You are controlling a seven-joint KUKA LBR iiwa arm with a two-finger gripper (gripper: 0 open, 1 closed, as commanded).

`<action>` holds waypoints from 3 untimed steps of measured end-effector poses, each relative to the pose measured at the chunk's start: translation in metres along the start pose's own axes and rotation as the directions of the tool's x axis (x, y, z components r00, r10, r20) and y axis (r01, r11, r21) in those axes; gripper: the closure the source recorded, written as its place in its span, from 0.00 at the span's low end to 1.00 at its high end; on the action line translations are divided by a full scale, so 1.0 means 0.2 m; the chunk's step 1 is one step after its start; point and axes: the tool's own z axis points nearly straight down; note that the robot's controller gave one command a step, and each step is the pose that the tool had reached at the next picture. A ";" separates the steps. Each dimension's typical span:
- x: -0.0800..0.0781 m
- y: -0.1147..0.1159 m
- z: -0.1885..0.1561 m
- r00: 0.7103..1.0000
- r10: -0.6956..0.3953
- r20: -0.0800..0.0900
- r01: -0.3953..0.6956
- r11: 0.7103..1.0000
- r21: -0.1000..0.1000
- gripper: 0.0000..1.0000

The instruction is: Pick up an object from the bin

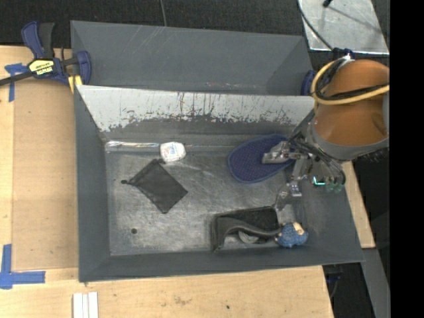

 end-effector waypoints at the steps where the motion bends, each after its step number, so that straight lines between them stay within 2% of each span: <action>1: -0.30 -0.01 0.35 0.997 -0.083 0.007 0.083 0.997 0.001 0.00; 2: -0.30 -0.01 0.33 0.996 -0.083 0.010 0.083 0.997 0.002 1.00; 3: -0.30 -0.01 0.33 0.997 -0.083 0.007 0.083 0.997 0.001 0.00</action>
Offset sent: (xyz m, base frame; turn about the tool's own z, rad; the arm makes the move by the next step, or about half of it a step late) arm 0.0579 -0.0021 -0.0677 -0.0820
